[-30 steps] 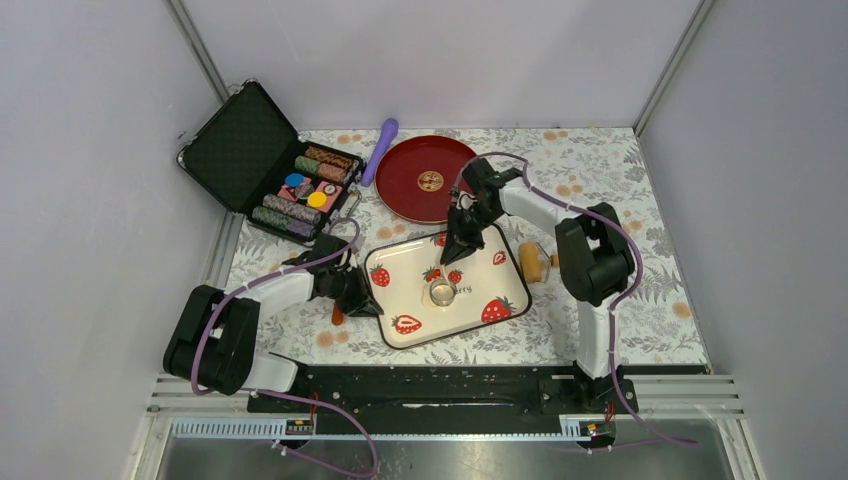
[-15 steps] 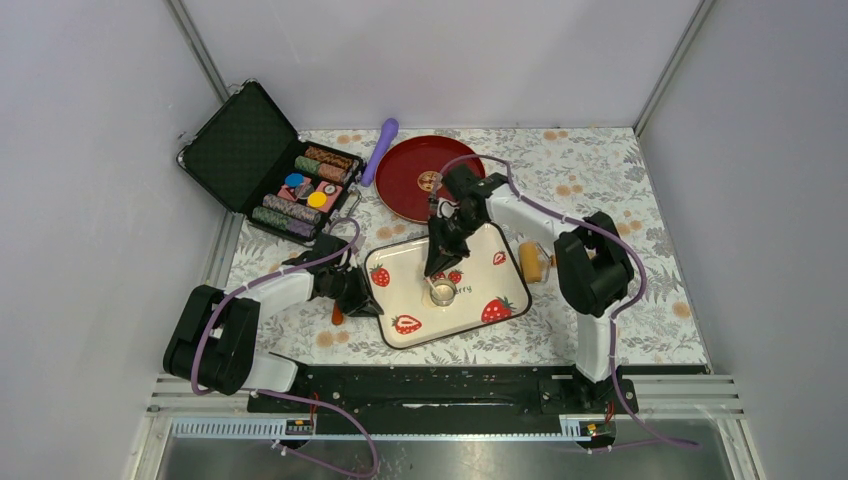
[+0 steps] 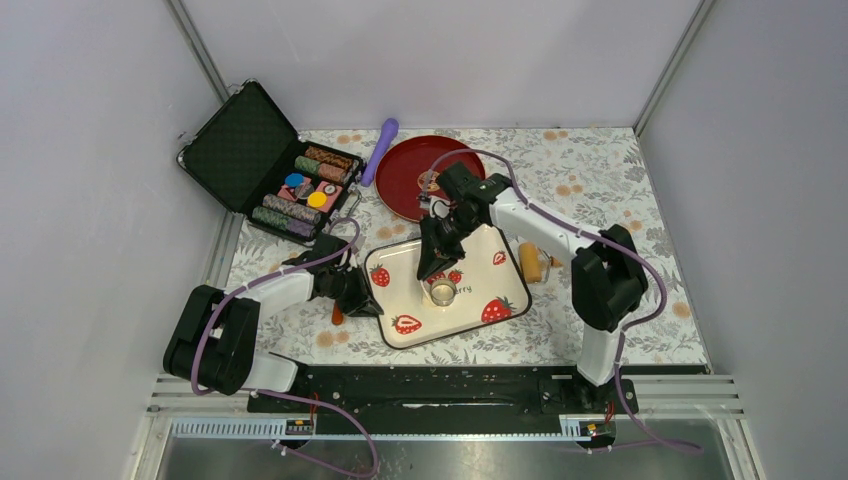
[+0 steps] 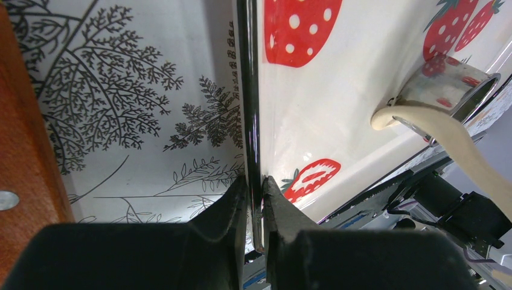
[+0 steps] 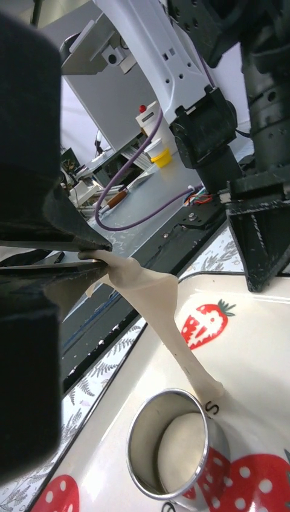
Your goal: Roll out the dumpling wrappers from the dough
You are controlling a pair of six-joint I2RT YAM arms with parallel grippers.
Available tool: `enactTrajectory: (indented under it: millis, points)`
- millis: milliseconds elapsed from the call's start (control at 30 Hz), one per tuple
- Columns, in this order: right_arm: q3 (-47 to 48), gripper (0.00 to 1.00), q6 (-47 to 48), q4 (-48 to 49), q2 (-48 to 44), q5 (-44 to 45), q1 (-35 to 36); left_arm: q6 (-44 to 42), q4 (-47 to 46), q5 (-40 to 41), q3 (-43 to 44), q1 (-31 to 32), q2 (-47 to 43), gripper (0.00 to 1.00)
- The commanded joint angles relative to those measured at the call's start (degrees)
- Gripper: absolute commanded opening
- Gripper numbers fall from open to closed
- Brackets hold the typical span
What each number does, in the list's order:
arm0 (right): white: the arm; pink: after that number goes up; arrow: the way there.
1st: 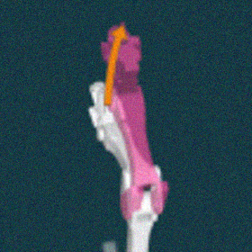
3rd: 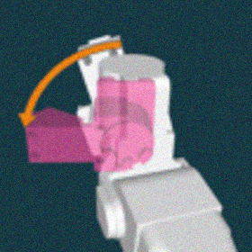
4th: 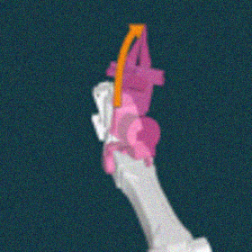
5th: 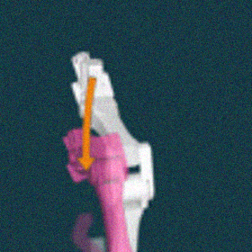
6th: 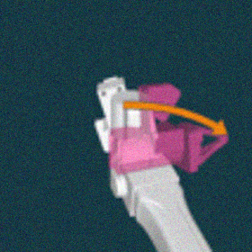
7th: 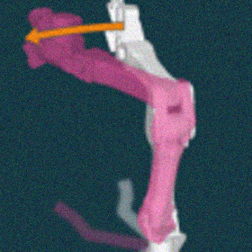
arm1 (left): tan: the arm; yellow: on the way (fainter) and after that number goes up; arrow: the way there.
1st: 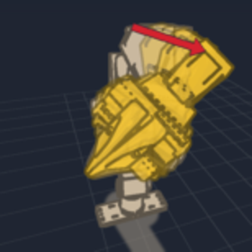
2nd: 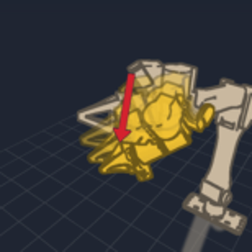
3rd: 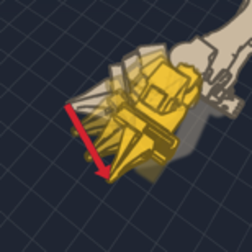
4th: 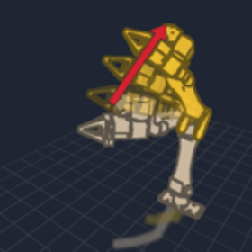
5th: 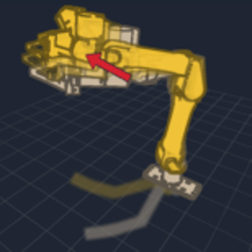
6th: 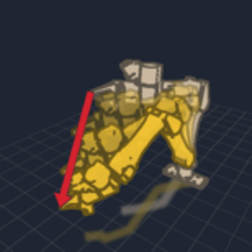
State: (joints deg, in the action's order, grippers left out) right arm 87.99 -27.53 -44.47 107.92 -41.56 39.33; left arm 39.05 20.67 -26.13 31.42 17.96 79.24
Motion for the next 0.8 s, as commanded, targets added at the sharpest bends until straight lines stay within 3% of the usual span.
enactTrajectory:
  millis: [0,500,767]
  points:
    - [-0.94,0.19,-0.62,-1.95,-5.49,-2.03,1.05,-3.27,2.01,7.09,-0.66,0.22,0.27,0.00]
    - [-5.06,0.20,0.90,-6.72,-18.45,2.35,0.30,-3.52,2.43,7.08,-0.66,0.24,-0.07,0.00]
    - [-2.89,0.21,2.11,-9.23,-22.31,1.66,-7.35,-3.72,3.01,7.23,-0.69,0.23,-0.65,0.00]
